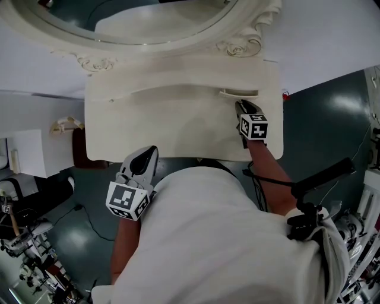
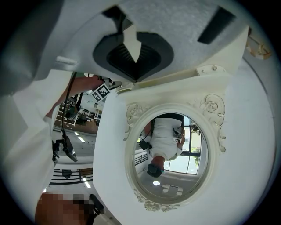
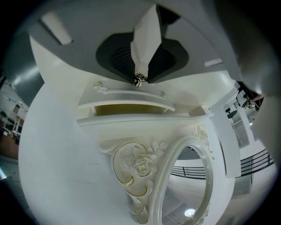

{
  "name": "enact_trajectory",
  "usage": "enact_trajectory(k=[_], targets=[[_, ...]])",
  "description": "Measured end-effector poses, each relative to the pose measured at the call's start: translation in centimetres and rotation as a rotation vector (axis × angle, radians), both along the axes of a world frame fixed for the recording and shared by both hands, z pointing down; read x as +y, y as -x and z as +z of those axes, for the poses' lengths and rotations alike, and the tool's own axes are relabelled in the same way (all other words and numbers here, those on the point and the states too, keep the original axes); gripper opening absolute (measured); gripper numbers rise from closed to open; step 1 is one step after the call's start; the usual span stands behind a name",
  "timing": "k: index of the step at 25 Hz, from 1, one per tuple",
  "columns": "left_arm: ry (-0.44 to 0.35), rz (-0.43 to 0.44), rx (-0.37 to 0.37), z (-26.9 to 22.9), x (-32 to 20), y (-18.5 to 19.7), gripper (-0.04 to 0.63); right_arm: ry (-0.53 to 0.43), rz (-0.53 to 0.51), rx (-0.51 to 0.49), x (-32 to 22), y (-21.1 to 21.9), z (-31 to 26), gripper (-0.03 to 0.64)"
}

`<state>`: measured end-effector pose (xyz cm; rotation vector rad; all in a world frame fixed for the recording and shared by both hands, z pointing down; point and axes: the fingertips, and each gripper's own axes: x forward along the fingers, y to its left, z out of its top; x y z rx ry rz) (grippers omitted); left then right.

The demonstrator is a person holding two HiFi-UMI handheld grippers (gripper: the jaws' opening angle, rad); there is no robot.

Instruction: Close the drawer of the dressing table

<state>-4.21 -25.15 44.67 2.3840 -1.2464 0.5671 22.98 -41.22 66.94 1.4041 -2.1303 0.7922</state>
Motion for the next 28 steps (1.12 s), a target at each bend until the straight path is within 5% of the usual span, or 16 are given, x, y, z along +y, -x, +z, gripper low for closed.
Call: enact_trajectory(k=[28], targets=[[0.017, -0.013, -0.007, 0.4, -1.3, 0.5, 0.002, -0.021, -0.004, 0.019, -3.6, 0.0, 0.1, 0.095]])
